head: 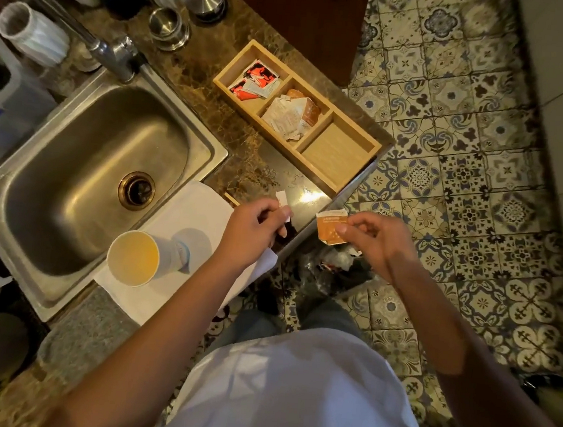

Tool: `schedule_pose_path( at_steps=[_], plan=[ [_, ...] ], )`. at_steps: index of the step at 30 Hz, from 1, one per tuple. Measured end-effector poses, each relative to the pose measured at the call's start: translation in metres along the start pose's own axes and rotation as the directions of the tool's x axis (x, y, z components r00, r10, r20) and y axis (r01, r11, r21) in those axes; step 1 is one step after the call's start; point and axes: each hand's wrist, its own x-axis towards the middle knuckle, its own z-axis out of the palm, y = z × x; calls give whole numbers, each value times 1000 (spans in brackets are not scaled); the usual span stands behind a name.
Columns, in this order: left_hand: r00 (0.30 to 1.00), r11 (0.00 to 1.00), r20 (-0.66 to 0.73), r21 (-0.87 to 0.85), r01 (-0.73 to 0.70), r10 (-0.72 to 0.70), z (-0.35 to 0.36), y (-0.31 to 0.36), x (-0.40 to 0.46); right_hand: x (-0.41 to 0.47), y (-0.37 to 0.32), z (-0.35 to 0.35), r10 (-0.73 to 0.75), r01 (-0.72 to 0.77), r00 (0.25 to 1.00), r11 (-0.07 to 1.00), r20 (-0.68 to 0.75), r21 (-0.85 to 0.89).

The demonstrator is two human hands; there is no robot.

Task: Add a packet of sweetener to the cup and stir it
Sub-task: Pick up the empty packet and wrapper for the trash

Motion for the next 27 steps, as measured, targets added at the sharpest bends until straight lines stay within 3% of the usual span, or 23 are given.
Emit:
schedule_pose_path(
  at_steps=[9, 17, 23, 27],
  plan=[
    [995, 997, 69, -51, -64, 67, -12, -15, -40, -56, 13, 35, -180, 176, 974, 984, -136, -40],
    [982, 992, 146, 29, -122, 116, -19, -31, -68, -113, 29, 68, -42, 123, 968, 939, -249, 320],
    [973, 990, 202, 63, -130, 115, 6, -36, -74, -140, 58, 61, -42, 126, 943, 963, -330, 237],
    [968, 982, 225, 123, -141, 111, 33, -39, -74, -150, 79, 50, 28, 81, 935, 954, -353, 289]
  ],
)
